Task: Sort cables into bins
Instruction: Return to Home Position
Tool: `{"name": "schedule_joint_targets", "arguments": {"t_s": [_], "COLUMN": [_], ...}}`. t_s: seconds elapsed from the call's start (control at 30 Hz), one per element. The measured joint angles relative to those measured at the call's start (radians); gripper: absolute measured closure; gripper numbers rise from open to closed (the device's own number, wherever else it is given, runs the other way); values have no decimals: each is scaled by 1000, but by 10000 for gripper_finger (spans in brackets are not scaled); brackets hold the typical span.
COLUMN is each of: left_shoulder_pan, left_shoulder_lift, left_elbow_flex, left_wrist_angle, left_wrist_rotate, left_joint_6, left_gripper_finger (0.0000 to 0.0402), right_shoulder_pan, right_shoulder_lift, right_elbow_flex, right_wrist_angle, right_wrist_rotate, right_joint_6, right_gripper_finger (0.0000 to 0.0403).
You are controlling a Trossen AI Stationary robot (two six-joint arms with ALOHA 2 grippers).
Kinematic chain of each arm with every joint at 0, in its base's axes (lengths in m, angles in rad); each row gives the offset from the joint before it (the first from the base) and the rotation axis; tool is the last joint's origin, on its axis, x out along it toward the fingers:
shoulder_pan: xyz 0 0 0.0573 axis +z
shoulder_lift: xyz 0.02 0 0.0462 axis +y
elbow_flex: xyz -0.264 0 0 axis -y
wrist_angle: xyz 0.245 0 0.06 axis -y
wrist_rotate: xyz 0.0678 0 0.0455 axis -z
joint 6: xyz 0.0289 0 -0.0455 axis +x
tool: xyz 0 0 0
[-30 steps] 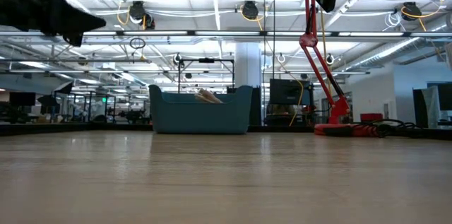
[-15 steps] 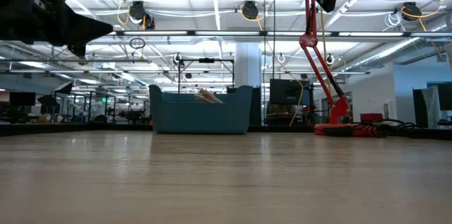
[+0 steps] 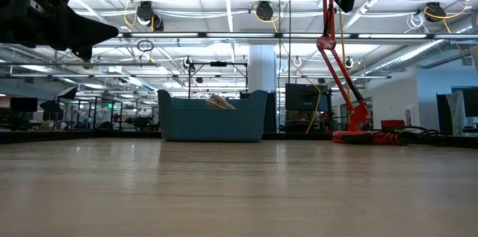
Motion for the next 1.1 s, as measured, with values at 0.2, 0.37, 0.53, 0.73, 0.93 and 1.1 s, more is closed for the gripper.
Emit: {"name": "schedule_joint_targets", "arguments": {"t_s": [0.2, 0.37, 0.53, 0.73, 0.93, 1.1], "left_shoulder_pan": [0, 0, 0, 0, 0, 0], "left_shoulder_lift": [0, 0, 0, 0, 0, 0], "left_elbow_flex": [0, 0, 0, 0, 0, -2], "left_wrist_angle": [-2, -1, -2, -2, -1, 13], "left_wrist_rotate": [-1, -12, -13, -11, -9, -9], "left_joint_6": [97, 98, 70, 45, 45, 46], "left_gripper_finger": [381, 380, 380, 380, 380, 380], "right_shoulder_pan": [0, 2, 2, 2, 2, 0], "right_shoulder_lift": [0, 0, 0, 0, 0, -1], "right_elbow_flex": [0, 0, 0, 0, 0, -6], "right_wrist_angle": [0, 0, 0, 0, 0, -81], "right_wrist_rotate": [0, -1, -25, -27, -26, -5], "right_joint_6": [-2, -2, -2, -2, -20, -86], "right_gripper_finger": [403, 403, 403, 403, 403, 403]}}
